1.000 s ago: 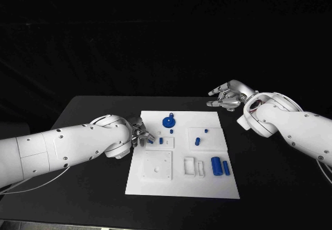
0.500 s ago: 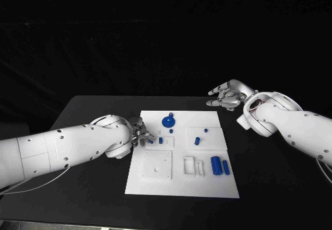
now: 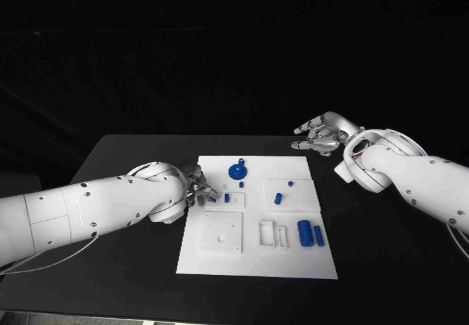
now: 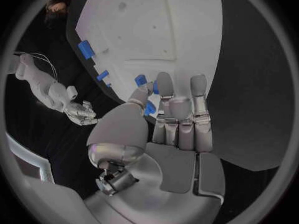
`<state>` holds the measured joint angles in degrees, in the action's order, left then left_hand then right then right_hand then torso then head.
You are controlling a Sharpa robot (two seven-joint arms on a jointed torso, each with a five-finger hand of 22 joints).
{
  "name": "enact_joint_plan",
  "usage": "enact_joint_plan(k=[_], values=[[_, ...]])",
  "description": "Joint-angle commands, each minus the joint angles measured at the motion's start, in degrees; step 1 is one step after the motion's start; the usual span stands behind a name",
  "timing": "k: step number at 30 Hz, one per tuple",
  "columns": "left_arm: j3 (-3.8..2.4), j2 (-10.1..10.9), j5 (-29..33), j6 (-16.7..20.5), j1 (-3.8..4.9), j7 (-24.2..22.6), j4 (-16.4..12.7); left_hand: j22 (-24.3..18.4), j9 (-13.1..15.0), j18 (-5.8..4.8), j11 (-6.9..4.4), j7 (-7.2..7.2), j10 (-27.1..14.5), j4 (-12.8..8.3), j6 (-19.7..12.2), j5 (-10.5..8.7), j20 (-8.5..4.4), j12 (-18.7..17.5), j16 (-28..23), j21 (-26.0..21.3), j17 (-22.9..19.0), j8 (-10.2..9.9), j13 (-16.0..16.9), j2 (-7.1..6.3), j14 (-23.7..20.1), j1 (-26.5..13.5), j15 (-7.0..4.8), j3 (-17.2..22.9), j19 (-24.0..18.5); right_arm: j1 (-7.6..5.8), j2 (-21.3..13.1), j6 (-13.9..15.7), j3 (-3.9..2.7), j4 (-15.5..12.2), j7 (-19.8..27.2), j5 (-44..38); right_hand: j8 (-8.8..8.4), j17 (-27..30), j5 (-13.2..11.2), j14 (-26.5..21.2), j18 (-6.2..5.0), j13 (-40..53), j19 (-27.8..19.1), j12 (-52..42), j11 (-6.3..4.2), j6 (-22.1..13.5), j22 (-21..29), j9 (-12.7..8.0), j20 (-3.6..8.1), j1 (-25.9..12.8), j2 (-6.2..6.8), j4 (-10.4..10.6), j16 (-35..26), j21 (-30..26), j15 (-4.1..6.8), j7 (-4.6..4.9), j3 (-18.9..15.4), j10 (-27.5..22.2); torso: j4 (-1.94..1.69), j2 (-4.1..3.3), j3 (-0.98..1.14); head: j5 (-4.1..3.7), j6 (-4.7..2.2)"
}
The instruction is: Assemble the parts on the task board
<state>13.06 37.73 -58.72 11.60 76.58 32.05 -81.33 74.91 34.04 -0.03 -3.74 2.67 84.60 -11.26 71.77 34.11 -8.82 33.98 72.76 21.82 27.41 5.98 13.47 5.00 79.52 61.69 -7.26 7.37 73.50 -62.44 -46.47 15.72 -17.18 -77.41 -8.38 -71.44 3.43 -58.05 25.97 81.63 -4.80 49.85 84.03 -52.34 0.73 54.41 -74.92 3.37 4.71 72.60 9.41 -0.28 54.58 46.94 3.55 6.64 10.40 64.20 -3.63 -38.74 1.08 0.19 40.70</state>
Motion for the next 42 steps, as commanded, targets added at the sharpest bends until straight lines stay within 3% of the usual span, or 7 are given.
enact_joint_plan(k=[1, 9, 10, 11, 12, 13, 42], values=[[0.73, -0.15, -0.11, -3.5, -1.05, 1.44, 0.01, 1.09, -0.22, 0.03, -0.72, -4.33, 2.26, -0.47, 5.37, 0.0, -0.1, -0.06, -0.22, -0.27, -0.09, -0.12, 0.08, 0.49, 0.09, 0.84, -0.91, 0.77, -0.26, 0.07, -0.01, -0.7, -0.03, -0.06, 0.43, 0.0, -0.03, -0.03, 0.13, 0.07, -0.72, 0.02, 2.14, -0.09, -0.41, -0.12, -5.7, 0.05, 0.16, -0.49, -0.01, 0.29, -0.28, -0.26, 0.24, 0.08, -0.01, 0.0, -0.02, 0.03, -0.03, 0.06, 0.03], [0.73, 0.01, -1.5, -3.65, -1.07, 1.86, 0.21, 1.11, -0.15, 0.03, -0.72, -4.3, 2.26, -0.49, 5.49, -0.14, -0.14, 0.08, -0.03, -0.22, 0.15, -0.06, 0.13, 0.86, 0.18, 0.95, -0.93, 1.61, -0.22, 0.12, -0.04, -0.71, -0.03, -0.02, 0.44, 0.03, -0.04, -0.03, 0.16, 0.08, -0.71, 0.01, 2.15, -0.1, -0.41, -0.16, -5.7, 0.05, 0.17, -0.6, -0.02, 0.37, -0.28, -0.25, 0.25, 0.09, 0.0, 0.03, -0.02, 0.02, -0.08, 0.11, 0.06], [0.73, 0.05, -1.62, -3.68, -1.07, 1.92, 0.22, 1.12, -0.2, 0.04, -0.76, -4.38, 2.29, -0.71, 5.46, -4.92, -0.19, 0.07, 0.0, -0.19, 0.19, -0.12, 0.1, 1.05, 0.16, 1.23, -0.97, 3.42, -0.23, 0.12, -0.04, -0.72, -0.03, -0.02, 0.44, 0.03, -0.03, -0.07, 0.28, 0.11, -0.71, 0.03, 2.16, -0.12, -0.42, -0.14, -5.69, 0.05, 0.17, -0.68, -0.01, 0.43, -0.23, -0.29, 0.26, 0.08, 0.04, 0.05, -0.02, 0.02, -0.08, 0.12, 0.07], [0.73, 0.09, -1.73, -3.68, -1.07, 1.98, 0.21, 1.14, -0.22, 0.05, -0.68, -4.23, 2.26, -0.6, 5.48, -7.35, -0.13, 0.1, 0.05, -0.1, 0.18, -0.13, 0.14, -0.12, 0.18, 0.43, -0.93, 7.74, -0.24, 0.13, -0.04, -0.72, -0.03, -0.01, 0.45, 0.03, -0.03, -0.07, 0.28, 0.11, -0.71, 0.03, 2.16, -0.12, -0.42, -0.14, -5.69, 0.05, 0.17, -0.68, -0.01, 0.43, -0.23, -0.29, 0.26, 0.08, 0.04, 0.05, -0.02, 0.02, -0.08, 0.12, 0.07], [0.73, 0.13, -1.81, -3.7, -1.07, 2.03, 0.21, 1.15, -0.21, 0.03, -0.68, -4.22, 2.25, -0.59, 5.47, -7.72, -0.14, 0.09, 0.06, -0.09, 0.19, -0.14, 0.13, -0.16, 0.19, 0.43, -0.93, 8.01, -0.24, 0.13, -0.05, -0.72, -0.03, -0.01, 0.45, 0.04, -0.03, -0.07, 0.28, 0.11, -0.71, 0.03, 2.16, -0.12, -0.42, -0.14, -5.69, 0.05, 0.17, -0.68, -0.01, 0.43, -0.23, -0.29, 0.26, 0.08, 0.04, 0.05, -0.04, 0.03, -0.08, 0.12, 0.11], [0.73, 0.17, -1.88, -3.71, -1.07, 2.08, 0.19, 1.12, 0.35, 0.03, -0.76, -4.3, 2.3, 1.23, 5.51, -8.1, -0.16, 0.15, 0.05, 0.12, 0.05, 0.25, 0.19, -2.63, 0.17, -0.7, -0.93, 13.43, -0.31, 0.14, -0.05, -0.73, -0.03, 0.0, 0.45, 0.04, -0.03, -0.07, 0.28, 0.11, -0.71, 0.03, 2.16, -0.12, -0.42, -0.14, -5.69, 0.05, 0.17, -0.68, -0.01, 0.43, -0.23, -0.29, 0.26, 0.08, 0.04, 0.05, -0.06, 0.04, -0.1, 0.11, 0.13], [0.73, 0.51, -2.43, -4.43, -1.18, 2.37, -0.07, 1.12, 0.64, 0.04, -0.73, -4.27, 2.26, 2.34, 5.44, -8.75, -0.18, 0.15, 0.1, 0.22, -0.14, 0.28, 0.22, -2.38, 0.18, 0.3, -0.93, 13.2, -0.32, 0.27, 0.03, -0.88, -0.03, 0.16, 0.52, 0.11, -0.03, -0.07, 0.6, 0.19, -0.7, 0.02, 2.23, -0.12, -0.44, -0.08, -5.72, 0.05, 0.19, -0.98, -0.05, 0.64, -0.23, -0.17, 0.28, 0.07, 0.1, 0.13, 0.0, 0.01, -0.01, 0.2, 0.24]])
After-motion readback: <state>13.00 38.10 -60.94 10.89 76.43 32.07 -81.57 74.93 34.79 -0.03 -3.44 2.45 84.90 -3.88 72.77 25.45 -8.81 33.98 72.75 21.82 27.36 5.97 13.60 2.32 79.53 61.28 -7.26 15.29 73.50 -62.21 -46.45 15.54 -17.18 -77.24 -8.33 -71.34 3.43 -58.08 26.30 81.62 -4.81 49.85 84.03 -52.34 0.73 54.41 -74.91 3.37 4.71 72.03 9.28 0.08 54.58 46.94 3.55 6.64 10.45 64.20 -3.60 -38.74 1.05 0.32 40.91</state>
